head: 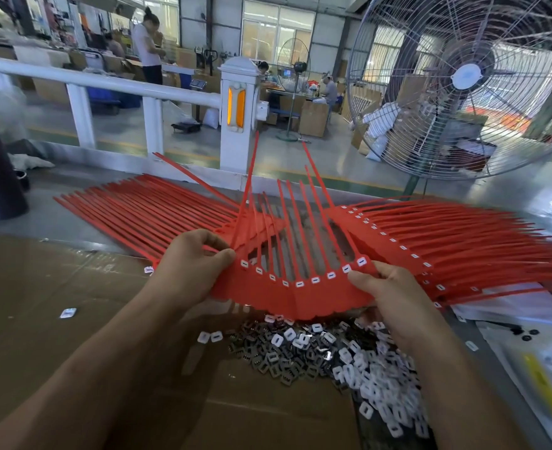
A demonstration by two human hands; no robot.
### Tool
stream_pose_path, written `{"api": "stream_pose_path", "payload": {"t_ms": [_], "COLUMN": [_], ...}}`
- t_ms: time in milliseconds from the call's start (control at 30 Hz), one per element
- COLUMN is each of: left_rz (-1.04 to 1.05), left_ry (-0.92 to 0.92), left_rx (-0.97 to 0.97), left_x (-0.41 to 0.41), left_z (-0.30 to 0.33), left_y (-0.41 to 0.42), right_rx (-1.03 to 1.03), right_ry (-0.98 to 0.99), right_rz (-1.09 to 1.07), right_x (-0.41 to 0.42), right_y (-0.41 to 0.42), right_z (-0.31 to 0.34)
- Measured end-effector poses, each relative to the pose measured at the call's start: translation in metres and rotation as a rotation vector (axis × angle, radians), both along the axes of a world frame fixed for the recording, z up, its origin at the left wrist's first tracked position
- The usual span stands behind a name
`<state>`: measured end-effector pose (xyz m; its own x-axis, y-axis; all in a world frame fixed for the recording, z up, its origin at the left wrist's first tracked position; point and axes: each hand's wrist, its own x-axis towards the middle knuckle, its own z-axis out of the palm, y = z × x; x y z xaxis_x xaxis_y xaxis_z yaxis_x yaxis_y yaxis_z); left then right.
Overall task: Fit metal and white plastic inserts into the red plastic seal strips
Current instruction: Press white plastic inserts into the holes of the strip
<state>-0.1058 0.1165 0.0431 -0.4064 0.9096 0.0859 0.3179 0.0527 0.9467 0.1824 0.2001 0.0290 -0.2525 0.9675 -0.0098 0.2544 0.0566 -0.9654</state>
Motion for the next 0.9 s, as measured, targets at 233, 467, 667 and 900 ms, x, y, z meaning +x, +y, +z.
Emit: {"api": "stream_pose_path", "payload": {"t_ms": [233,467,667,900], "left_rz": [-0.014,-0.062,-0.067,-0.241], "left_ry": [-0.055,-0.048,-0.163,-0.187], "left_rx": [0.155,0.317,0.41,0.357], "left_x": [-0.001,0.004,0.01,0.012], "left_z": [0.005,0.003,-0.001,-0.005], "left_y": [-0.004,-0.005,-0.003,0.001], "right_rx": [-0.009,-0.024,0.018,0.01], "right_ry": [0.097,0.236,0.356,0.507], "right_rz": [-0.042,-0.126,-0.172,-0.351], "right_x": [-0.002,-0.002,-0.006,-0.005], "right_y": [0.0,0.001,-0.004,0.002], "right_z": [0.003,0.007,0.013,0.012]}}
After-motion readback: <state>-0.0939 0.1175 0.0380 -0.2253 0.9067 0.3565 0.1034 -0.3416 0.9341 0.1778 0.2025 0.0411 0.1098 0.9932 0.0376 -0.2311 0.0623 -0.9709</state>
